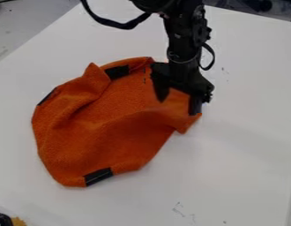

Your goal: Fold the cloth from bottom right to top left

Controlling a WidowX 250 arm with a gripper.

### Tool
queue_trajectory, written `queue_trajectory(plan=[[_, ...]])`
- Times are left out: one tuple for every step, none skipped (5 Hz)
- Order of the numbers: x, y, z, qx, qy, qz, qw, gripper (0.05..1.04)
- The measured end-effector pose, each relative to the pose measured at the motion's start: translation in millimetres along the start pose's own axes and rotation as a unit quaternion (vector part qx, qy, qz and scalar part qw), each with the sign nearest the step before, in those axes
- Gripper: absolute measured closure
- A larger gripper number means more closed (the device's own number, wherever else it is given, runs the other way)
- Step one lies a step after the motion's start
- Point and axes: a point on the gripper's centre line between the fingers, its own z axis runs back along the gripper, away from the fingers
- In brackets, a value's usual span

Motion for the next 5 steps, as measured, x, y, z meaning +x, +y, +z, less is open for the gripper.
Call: queue_trajectory(plan=[[3,-9,-7,-0.01,0.001,0.003,0.9999,0.083],[8,-17,-11,-0.023,-0.009,0.012,0.9996,0.083],[13,-25,-28,-0.043,-0.001,0.007,0.999,0.083],[17,-26,-28,-0.04,0.004,0.007,0.9992,0.083],[23,-26,-32,-0.039,0.005,0.002,0.9992,0.135]])
